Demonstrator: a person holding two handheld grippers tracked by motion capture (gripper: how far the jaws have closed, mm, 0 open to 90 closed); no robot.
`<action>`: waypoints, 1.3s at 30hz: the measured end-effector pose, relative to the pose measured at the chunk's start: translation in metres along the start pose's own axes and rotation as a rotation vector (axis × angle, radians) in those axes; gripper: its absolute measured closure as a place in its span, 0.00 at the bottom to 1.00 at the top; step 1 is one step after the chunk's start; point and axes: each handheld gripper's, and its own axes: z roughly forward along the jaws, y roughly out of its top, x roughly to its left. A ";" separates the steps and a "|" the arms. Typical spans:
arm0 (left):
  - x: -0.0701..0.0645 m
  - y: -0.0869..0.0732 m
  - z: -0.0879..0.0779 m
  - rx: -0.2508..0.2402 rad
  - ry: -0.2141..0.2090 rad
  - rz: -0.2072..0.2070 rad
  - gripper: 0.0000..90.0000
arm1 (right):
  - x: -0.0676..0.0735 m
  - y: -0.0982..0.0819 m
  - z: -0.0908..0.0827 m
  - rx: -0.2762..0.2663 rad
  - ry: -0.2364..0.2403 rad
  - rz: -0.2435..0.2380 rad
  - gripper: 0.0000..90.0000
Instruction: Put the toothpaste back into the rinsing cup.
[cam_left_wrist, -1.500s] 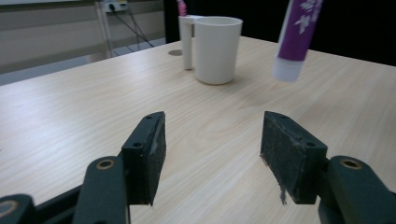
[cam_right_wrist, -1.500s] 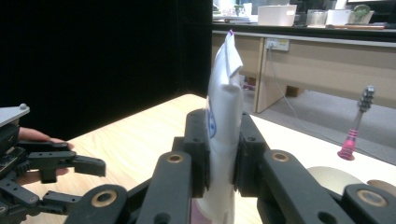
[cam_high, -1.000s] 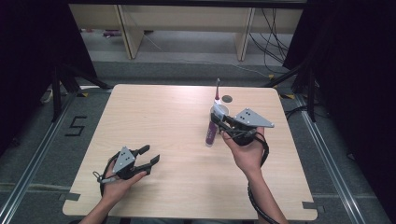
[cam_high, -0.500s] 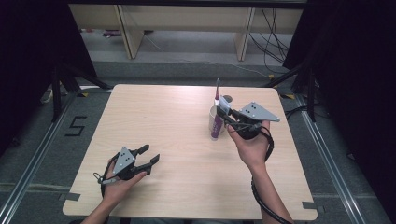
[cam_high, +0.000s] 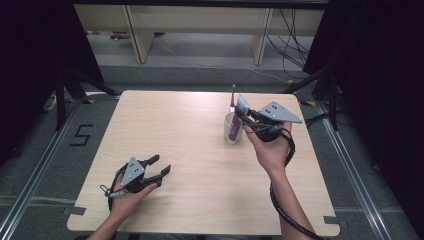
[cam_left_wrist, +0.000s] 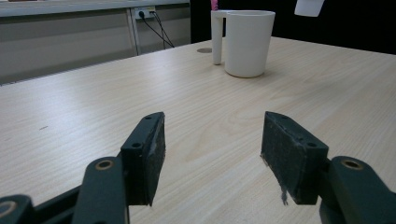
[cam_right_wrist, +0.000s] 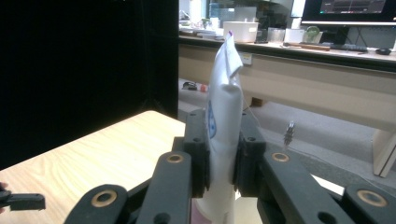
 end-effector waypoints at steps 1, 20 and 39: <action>0.000 0.000 0.000 0.000 -0.002 -0.001 0.44 | -0.001 0.002 0.001 -0.009 -0.011 -0.013 0.88; 0.001 0.000 0.000 -0.005 -0.008 -0.004 0.44 | -0.015 0.017 0.011 -0.017 -0.059 -0.024 0.88; 0.001 0.000 0.001 -0.007 -0.010 -0.007 0.44 | -0.024 0.025 0.026 -0.031 -0.086 -0.014 0.88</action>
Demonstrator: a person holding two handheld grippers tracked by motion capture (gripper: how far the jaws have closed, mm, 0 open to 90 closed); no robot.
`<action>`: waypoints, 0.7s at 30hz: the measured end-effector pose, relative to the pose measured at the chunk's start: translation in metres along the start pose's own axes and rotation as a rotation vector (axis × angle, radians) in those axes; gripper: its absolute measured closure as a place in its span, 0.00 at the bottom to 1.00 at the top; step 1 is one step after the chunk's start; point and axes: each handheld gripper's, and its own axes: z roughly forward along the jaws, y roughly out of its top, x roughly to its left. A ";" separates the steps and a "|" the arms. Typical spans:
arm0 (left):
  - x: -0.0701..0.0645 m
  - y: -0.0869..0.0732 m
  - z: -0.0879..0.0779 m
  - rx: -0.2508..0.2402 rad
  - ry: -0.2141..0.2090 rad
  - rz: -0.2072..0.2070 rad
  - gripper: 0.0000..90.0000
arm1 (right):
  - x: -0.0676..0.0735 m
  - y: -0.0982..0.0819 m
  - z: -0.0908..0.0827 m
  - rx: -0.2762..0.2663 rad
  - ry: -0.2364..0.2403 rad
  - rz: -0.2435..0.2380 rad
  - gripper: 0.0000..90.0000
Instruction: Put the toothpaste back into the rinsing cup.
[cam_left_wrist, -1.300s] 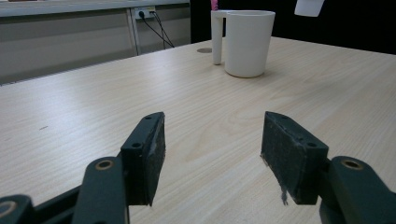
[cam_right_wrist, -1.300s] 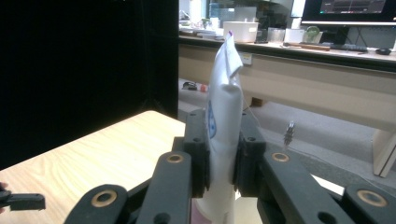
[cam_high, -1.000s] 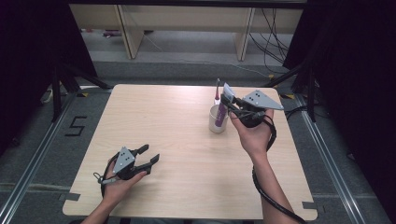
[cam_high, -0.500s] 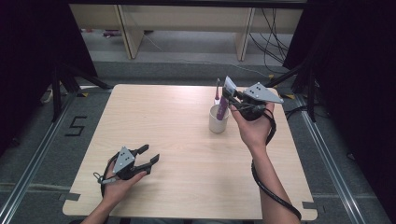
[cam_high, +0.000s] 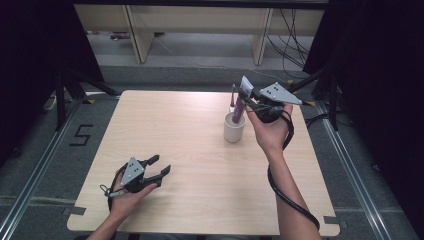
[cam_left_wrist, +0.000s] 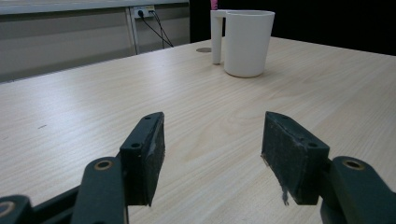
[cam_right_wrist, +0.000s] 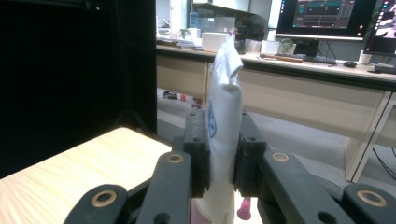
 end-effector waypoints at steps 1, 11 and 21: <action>0.000 0.000 0.000 -0.001 0.000 0.000 0.44 | -0.001 0.000 0.001 -0.007 -0.007 -0.007 0.88; 0.000 0.000 0.000 0.000 -0.003 0.001 0.44 | -0.006 0.000 0.011 -0.005 -0.027 0.011 0.88; 0.000 0.000 0.000 -0.002 -0.001 -0.003 0.43 | -0.010 -0.001 0.019 -0.005 -0.048 0.008 0.88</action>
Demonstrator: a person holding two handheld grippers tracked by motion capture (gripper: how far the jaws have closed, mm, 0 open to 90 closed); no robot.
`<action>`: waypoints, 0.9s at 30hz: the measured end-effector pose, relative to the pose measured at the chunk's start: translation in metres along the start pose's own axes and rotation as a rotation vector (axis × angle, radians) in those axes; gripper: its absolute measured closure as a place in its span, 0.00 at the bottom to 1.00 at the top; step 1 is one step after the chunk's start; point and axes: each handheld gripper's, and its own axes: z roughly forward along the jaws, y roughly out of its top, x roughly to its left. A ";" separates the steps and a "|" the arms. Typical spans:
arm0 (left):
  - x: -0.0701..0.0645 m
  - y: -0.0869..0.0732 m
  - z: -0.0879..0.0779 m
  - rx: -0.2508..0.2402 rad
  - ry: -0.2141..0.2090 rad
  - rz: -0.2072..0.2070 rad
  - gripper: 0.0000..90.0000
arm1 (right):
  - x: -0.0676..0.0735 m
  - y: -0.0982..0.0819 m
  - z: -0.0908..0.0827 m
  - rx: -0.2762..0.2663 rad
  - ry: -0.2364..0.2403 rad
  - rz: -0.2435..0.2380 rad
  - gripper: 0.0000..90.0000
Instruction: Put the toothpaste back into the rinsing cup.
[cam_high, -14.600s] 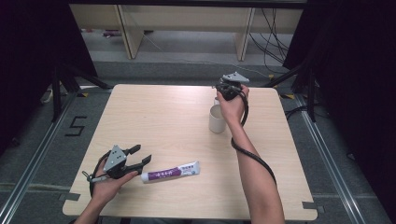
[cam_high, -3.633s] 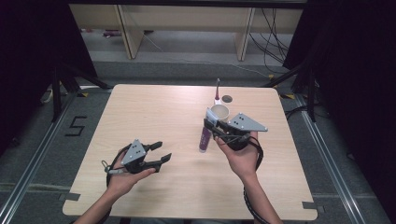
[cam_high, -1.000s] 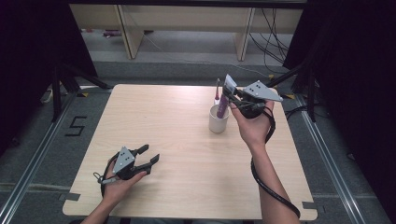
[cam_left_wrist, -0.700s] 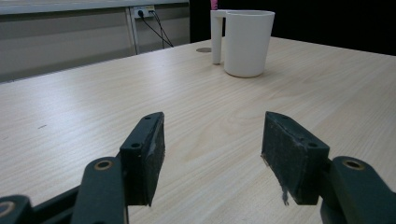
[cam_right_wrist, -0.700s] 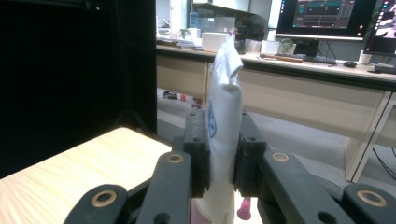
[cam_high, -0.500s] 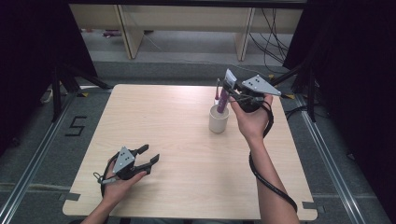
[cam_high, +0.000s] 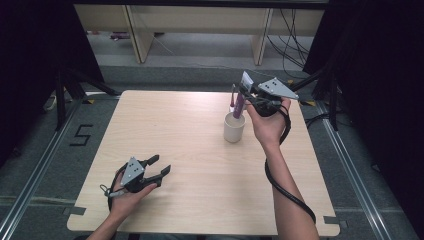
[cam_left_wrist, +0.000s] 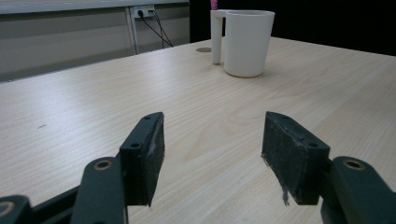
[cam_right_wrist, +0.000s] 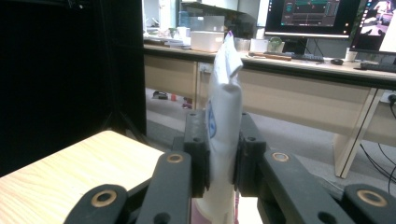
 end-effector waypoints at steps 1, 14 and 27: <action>0.000 0.000 0.000 0.000 0.000 0.000 0.43 | -0.001 0.000 0.001 0.005 -0.002 -0.004 0.88; 0.000 0.000 0.000 0.001 0.001 -0.002 0.43 | -0.004 -0.007 0.012 0.020 -0.024 0.002 0.88; 0.000 0.000 0.000 0.000 0.001 -0.003 0.43 | -0.006 -0.013 0.021 0.036 -0.039 0.006 0.88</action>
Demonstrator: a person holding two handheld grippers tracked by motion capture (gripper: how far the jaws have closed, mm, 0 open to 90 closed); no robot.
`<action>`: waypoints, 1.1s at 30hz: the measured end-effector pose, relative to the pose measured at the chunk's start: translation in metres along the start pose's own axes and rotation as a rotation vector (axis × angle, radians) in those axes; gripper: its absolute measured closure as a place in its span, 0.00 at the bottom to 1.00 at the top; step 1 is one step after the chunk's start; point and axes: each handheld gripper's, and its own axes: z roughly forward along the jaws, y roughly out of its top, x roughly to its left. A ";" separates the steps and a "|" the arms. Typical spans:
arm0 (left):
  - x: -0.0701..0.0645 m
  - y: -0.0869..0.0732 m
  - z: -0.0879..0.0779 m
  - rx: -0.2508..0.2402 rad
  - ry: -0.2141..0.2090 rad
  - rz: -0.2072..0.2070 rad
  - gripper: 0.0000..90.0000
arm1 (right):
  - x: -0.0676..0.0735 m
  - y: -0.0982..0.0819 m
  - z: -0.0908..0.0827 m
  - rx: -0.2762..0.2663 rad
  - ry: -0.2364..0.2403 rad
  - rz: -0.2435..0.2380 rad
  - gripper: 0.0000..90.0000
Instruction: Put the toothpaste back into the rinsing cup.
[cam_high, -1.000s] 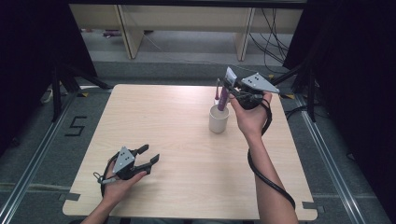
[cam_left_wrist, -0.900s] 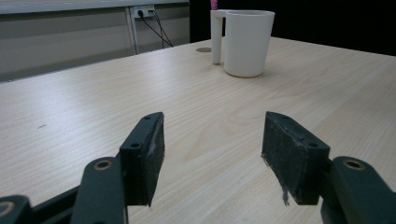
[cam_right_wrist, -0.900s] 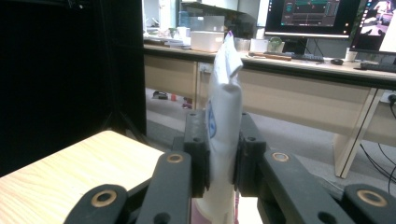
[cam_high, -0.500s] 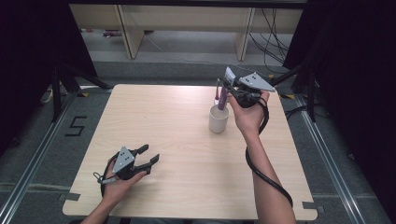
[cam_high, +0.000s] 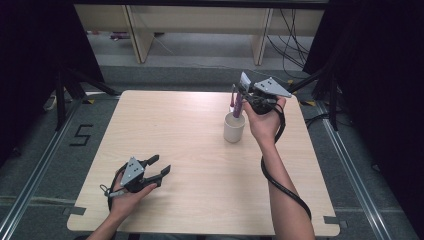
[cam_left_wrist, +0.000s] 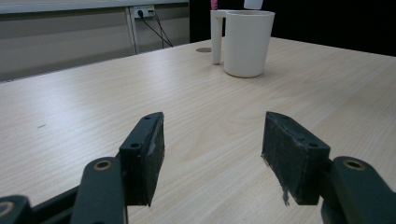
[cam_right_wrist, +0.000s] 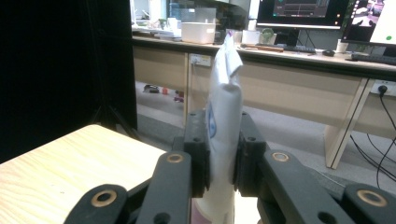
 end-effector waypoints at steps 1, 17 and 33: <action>0.000 0.000 0.000 0.000 0.001 -0.002 0.43 | 0.000 -0.001 0.001 -0.001 0.003 0.000 0.88; 0.000 0.000 0.000 0.000 -0.001 0.000 0.43 | -0.001 -0.015 0.011 0.029 -0.009 0.001 0.88; 0.000 0.000 0.000 0.000 -0.002 0.000 0.43 | 0.001 -0.034 0.021 0.073 -0.006 0.017 0.88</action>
